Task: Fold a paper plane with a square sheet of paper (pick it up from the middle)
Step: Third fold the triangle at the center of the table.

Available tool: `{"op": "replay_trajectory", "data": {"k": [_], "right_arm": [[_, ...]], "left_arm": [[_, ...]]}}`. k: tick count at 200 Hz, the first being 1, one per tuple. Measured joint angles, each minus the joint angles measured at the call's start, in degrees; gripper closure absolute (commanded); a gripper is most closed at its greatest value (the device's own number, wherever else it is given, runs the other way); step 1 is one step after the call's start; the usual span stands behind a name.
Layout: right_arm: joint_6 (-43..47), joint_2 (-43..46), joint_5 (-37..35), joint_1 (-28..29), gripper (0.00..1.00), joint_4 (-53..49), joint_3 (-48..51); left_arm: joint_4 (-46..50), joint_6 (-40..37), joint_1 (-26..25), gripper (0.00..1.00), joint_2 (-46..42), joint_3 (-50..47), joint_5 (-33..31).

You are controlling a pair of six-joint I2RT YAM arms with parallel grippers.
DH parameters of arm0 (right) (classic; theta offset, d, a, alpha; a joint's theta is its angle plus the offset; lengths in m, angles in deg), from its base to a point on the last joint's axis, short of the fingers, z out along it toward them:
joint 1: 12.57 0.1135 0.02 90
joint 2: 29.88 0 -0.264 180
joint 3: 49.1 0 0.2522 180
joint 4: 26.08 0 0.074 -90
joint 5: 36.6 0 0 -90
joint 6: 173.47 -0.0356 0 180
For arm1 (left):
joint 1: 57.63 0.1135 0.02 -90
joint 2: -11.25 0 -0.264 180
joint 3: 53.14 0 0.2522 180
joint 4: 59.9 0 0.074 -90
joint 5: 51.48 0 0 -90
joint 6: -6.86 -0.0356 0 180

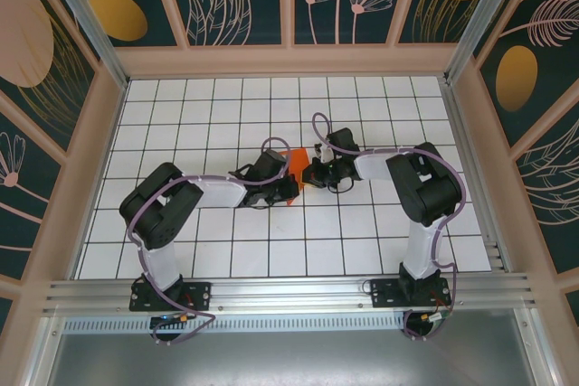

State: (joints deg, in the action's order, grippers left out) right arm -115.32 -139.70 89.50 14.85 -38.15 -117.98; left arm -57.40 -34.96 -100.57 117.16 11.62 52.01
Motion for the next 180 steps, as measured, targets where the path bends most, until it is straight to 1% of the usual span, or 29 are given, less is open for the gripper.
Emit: {"op": "replay_trajectory", "data": {"k": [23,75,119,180], "right_arm": [[-0.02,-0.07,0.02,-0.02,0.97,0.02,0.0],[0.0,-0.24,0.22,-0.11,0.96,0.0,-0.04],[0.0,-0.66,0.7,-0.35,0.96,-0.66,-0.57],[-0.17,-0.98,1.49,-0.61,0.96,-0.85,-0.79]], "left_arm": [[0.26,-0.83,0.0,1.0,1.53,2.23,0.09],[0.17,-1.77,0.0,1.0,2.36,2.19,0.28],[-4.15,-3.63,0.07,1.0,1.16,-1.55,1.11],[-4.96,-5.75,0.07,1.0,-2.34,-6.32,2.75]]}}
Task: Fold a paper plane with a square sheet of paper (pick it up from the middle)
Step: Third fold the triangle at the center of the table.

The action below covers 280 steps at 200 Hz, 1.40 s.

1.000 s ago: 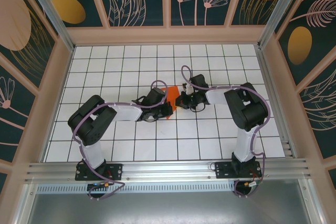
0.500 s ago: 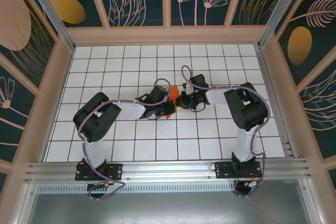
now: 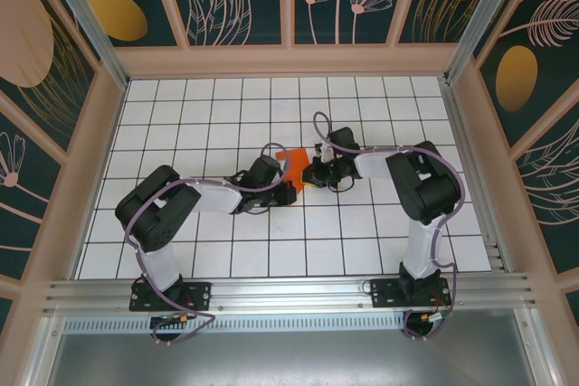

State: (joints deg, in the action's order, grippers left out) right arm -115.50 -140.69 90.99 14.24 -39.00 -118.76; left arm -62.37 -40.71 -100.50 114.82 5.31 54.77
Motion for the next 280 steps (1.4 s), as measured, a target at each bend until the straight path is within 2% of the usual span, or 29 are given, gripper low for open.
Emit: {"op": "replay_trajectory", "data": {"k": [104,184,204,237,280], "right_arm": [[0.0,-0.04,0.04,-0.07,0.95,0.0,0.0],[-0.04,-0.15,0.26,-0.22,0.95,0.02,0.0],[-0.46,-0.07,0.52,-0.26,0.94,0.2,0.0],[-2.05,0.42,0.2,-0.24,0.88,0.26,0.02],[-5.25,3.98,-0.44,-1.6,0.78,0.59,0.57]], "left_arm": [[1.95,-2.6,0.0,1.0,-3.48,-3.3,1.36],[11.1,-4.28,-0.66,0.97,-7.17,-2.93,1.03],[12.87,-3.76,-0.96,0.93,-8.2,-1.33,-1.29],[12.46,-0.17,-0.96,0.91,-9.68,1.97,-6.4],[11.43,4.87,-0.96,0.95,-6.16,6.69,-11.54]]}}
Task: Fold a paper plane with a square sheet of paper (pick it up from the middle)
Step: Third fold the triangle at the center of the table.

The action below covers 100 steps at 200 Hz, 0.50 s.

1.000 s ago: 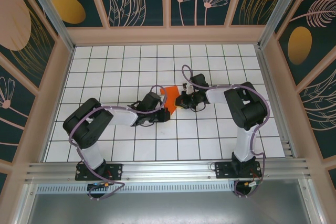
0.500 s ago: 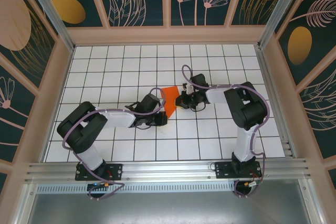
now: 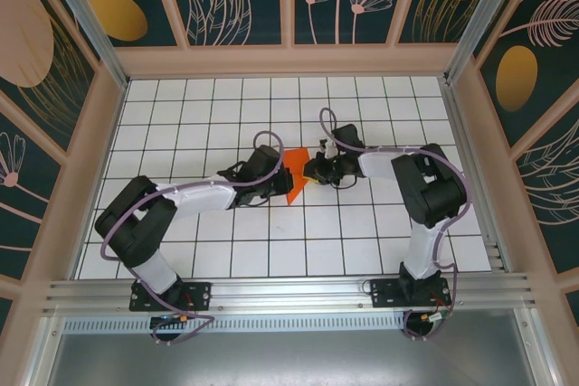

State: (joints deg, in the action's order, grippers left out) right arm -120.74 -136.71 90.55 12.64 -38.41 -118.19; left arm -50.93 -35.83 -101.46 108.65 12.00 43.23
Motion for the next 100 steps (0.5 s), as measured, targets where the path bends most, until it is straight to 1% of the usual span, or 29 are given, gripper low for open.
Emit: {"op": "replay_trajectory", "data": {"k": [20,40,76,100], "right_arm": [[-1.27,3.37,-0.26,-1.2,0.74,0.9,1.18],[-2.05,5.79,-1.33,-2.45,0.7,1.51,2.91],[-2.56,6.32,-2.82,-3.63,0.66,1.36,4.98],[-2.51,6.01,-2.8,-3.58,0.65,1.36,5.05]], "left_arm": [[0.76,1.38,0.0,0.96,4.61,3.43,-2.14],[3.69,2.82,0.0,0.97,7.5,5.7,-5.18],[7.34,4.96,0.0,0.97,8.52,6.4,-9.38],[8.59,5.77,0.0,0.97,8.66,6.4,-10.51]]}}
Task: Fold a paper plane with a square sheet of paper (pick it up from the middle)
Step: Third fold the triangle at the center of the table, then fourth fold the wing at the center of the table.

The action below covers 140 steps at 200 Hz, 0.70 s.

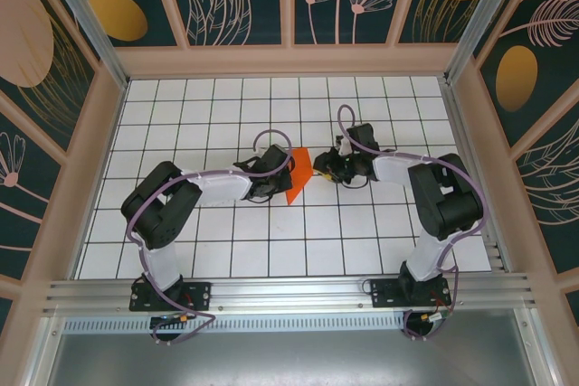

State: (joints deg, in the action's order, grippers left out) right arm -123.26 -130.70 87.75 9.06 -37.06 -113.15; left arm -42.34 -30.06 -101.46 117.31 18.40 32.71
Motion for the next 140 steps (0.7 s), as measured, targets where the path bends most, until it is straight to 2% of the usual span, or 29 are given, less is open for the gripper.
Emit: {"op": "replay_trajectory", "data": {"k": [140], "right_arm": [[0.46,-6.67,-0.24,2.36,0.66,-2.23,-4.76]], "left_arm": [[0.76,0.63,0.0,0.97,0.57,0.2,-0.72]]}}
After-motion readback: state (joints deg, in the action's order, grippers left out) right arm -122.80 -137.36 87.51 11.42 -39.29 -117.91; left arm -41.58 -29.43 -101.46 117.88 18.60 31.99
